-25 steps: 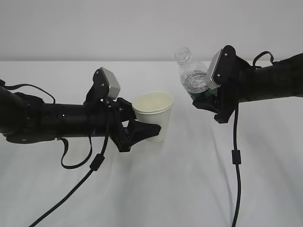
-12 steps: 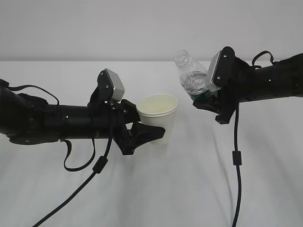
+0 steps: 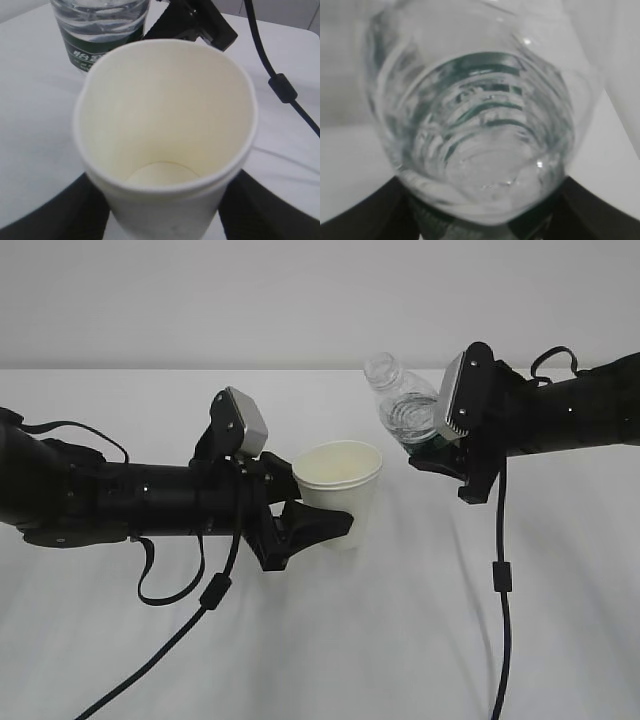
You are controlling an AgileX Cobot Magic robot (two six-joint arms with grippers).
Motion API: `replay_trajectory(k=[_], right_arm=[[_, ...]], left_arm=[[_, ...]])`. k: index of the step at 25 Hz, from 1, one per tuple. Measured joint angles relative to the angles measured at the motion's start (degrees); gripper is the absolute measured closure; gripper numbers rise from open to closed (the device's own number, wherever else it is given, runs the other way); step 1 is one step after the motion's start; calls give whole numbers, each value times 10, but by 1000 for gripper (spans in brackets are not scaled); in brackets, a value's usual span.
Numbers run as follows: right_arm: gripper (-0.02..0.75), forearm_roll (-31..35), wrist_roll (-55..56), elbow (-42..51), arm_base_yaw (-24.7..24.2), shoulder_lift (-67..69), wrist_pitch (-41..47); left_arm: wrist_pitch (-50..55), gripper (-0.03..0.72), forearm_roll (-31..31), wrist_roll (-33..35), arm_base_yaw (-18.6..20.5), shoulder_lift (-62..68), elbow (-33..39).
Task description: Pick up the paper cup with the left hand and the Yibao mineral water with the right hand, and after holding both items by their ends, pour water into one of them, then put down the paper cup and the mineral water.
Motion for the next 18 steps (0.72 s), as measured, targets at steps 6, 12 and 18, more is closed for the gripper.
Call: replay_trajectory(k=[6, 12, 18], right_arm=[[276, 0, -21, 0, 0, 0, 0], [276, 0, -40, 0, 0, 0, 0], [276, 0, -54, 0, 0, 0, 0]], left_arm=[[0, 241, 0, 0, 0, 0, 0], [0, 241, 0, 0, 0, 0, 0], [0, 244, 0, 0, 0, 0, 0]])
